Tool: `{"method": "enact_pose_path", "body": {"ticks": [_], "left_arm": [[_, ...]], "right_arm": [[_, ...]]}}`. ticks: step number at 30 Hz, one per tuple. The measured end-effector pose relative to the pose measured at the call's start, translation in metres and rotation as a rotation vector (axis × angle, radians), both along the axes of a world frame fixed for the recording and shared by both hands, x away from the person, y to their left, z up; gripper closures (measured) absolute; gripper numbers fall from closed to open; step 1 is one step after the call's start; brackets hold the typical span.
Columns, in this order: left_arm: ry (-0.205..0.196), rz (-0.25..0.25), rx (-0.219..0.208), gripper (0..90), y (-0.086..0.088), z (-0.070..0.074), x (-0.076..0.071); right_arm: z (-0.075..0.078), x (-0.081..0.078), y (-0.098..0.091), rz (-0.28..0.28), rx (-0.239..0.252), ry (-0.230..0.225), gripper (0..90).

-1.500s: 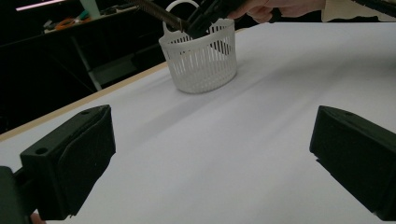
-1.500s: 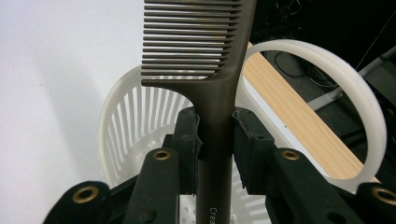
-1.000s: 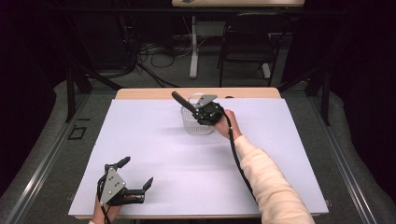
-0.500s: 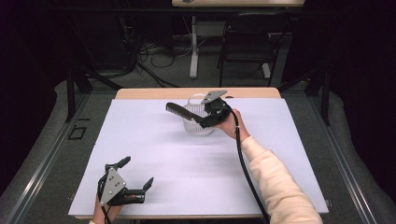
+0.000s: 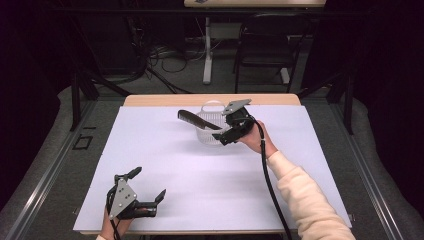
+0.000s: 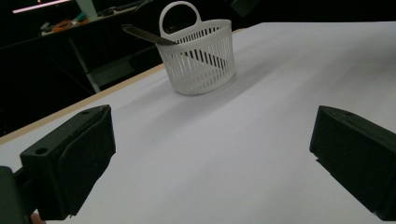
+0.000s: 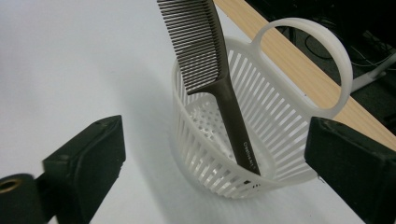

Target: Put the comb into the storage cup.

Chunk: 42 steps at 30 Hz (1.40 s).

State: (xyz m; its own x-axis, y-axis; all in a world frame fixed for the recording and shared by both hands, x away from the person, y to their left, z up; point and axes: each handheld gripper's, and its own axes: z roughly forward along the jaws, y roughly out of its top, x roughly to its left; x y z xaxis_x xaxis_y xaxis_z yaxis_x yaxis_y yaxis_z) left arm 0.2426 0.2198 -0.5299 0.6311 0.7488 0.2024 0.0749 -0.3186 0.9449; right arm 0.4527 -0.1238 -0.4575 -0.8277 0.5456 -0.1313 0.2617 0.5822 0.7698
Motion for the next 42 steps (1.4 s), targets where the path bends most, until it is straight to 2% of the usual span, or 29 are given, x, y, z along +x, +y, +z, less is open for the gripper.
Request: {"method": "enact_pose_path", "body": {"ticks": [8, 15, 31, 42], "left_arm": [[-0.004, 0.005, -0.007, 0.1, 0.002, 0.000, -0.002], [-0.001, 0.007, -0.003, 0.1, 0.002, 0.000, -0.002], [0.001, 0.008, 0.001, 0.1, 0.003, 0.000, -0.003], [0.002, 0.009, 0.002, 0.1, 0.003, 0.000, -0.003]], "right_arm": [[0.001, -0.012, -0.010, 0.013, 0.013, 0.009, 1.3], [-0.002, -0.025, -0.017, 0.030, 0.008, 0.035, 0.0], [-0.002, -0.064, -0.037, 0.043, 0.015, 0.004, 0.0], [-0.005, -0.083, -0.052, 0.043, 0.019, 0.017, 0.0]]}}
